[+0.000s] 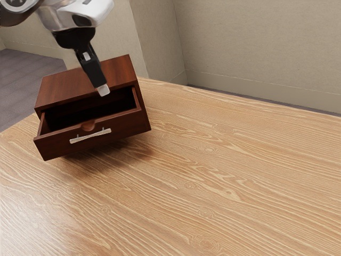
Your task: Pull the drawer handle with one arm to open the drawer
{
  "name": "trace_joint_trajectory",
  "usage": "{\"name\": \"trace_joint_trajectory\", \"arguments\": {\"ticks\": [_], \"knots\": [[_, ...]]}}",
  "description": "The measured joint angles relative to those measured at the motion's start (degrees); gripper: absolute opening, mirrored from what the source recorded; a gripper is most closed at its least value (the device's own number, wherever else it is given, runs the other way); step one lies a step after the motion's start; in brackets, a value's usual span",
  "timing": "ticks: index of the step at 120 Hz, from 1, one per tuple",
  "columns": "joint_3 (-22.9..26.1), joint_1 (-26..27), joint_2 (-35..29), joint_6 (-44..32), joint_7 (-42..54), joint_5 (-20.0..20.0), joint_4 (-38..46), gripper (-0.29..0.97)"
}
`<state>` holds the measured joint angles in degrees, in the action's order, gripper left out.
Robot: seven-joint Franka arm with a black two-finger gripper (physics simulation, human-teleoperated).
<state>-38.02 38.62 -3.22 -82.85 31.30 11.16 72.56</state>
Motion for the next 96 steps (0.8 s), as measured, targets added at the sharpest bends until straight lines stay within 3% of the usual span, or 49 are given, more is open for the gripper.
{"name": "trace_joint_trajectory", "arguments": {"ticks": [48,54,62,67,77,96], "knots": [[0.0,-0.2,0.1,-1.2,-7.8,-1.2,0.0,0.68],[5.8,-6.9,0.3,-1.1,-8.5,-1.8,0.0,0.68],[17.9,-20.8,0.7,-1.1,-9.3,-2.6,-0.1,0.68],[22.0,-25.5,0.8,-1.1,-9.7,-3.0,-0.1,0.68],[24.7,-28.5,0.9,-1.0,-10.5,-3.4,-0.1,0.68],[25.5,-28.4,0.9,-1.0,-11.9,-3.7,-0.1,0.68]]}}
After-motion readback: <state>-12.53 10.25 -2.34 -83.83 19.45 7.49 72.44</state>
